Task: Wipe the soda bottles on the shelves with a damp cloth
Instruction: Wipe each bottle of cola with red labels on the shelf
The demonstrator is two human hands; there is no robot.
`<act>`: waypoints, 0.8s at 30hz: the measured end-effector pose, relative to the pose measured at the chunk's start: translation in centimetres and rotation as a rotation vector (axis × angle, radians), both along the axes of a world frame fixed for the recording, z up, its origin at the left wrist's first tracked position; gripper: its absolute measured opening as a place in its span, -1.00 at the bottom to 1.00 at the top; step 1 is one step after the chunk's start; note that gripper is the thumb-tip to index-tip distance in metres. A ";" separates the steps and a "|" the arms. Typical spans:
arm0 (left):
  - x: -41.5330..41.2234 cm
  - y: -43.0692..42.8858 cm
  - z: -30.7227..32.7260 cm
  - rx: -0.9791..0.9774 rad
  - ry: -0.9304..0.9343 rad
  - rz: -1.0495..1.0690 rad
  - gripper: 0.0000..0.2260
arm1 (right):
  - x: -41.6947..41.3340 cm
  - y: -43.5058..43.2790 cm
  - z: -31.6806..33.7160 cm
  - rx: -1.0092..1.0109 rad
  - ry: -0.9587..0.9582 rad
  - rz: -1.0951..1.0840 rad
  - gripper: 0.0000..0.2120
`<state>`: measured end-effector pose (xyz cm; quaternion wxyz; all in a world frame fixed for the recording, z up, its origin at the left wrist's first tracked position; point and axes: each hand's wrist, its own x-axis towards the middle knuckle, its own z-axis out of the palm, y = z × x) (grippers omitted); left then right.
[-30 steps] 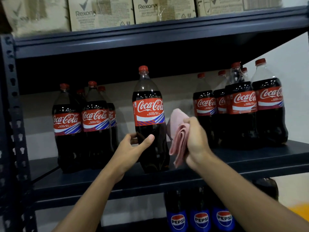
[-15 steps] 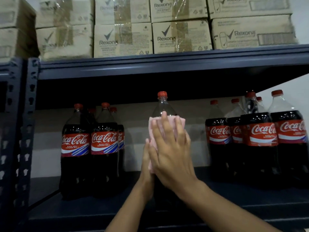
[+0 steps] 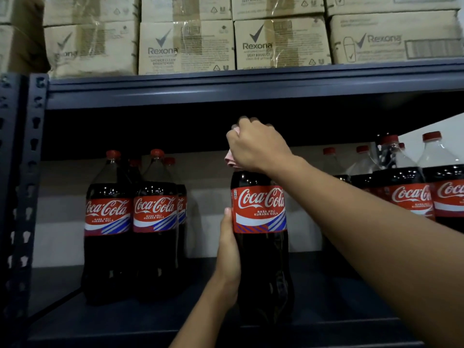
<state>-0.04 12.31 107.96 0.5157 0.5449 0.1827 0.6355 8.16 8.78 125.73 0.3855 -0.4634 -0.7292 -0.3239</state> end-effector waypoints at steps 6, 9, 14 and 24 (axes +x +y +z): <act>0.3 0.0 0.1 0.004 -0.041 -0.047 -0.41 | 0.3 0.6 -2.9 0.053 0.034 -0.036 -0.54; 0.3 -0.2 -0.1 0.014 -0.051 -0.056 -0.40 | 0.6 -0.5 -6.8 0.227 -0.130 -0.089 -0.44; -0.1 -0.1 -0.7 0.021 -0.010 -0.053 -0.63 | 0.6 -1.3 -17.4 0.181 -0.105 -0.086 -0.39; -0.6 -0.2 -0.4 -0.012 -0.023 -0.126 -0.37 | 1.3 -1.6 -21.6 0.178 -0.022 0.043 -0.34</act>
